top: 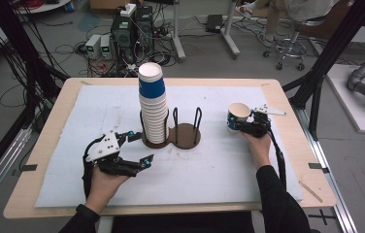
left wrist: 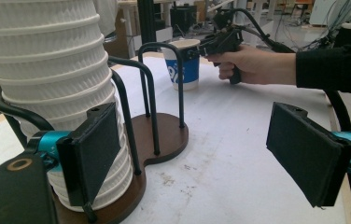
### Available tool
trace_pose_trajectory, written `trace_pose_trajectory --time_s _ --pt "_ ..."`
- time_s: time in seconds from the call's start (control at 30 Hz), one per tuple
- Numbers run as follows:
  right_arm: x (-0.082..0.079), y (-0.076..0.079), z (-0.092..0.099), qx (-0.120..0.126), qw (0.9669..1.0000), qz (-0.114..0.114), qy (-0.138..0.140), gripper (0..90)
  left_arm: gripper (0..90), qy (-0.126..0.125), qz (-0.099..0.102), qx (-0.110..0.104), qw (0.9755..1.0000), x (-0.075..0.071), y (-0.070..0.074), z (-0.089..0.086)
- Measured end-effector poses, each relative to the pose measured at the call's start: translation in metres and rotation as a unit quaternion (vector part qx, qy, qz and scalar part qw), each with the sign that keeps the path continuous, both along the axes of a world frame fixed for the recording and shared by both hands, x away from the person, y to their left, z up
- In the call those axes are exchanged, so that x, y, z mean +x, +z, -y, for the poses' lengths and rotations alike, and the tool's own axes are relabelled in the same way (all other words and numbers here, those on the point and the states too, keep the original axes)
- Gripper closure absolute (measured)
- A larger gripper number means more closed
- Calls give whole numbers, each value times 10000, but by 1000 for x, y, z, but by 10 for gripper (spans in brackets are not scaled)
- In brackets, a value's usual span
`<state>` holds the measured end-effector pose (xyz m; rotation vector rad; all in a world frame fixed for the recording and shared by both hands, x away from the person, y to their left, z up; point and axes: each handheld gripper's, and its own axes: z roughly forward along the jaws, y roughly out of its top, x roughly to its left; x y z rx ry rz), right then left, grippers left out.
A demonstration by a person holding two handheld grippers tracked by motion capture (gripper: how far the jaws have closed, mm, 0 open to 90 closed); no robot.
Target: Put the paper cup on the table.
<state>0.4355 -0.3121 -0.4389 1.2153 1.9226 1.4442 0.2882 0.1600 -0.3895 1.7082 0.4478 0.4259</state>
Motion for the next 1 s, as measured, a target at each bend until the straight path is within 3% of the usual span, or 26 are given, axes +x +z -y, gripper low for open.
trace_pose_trajectory --time_s 0.43,0.7,1.0 --pt "-8 2 -4 -344 9994 27 -101 168 173 -17 32 19 10000 0 1 2" --pt "-10 3 -6 -426 9989 -121 -132 139 173 -35 10 13 10000 1 1 3" --pt "-23 10 1 -759 9962 -360 -209 138 173 -67 20 28 10000 2 2 5"
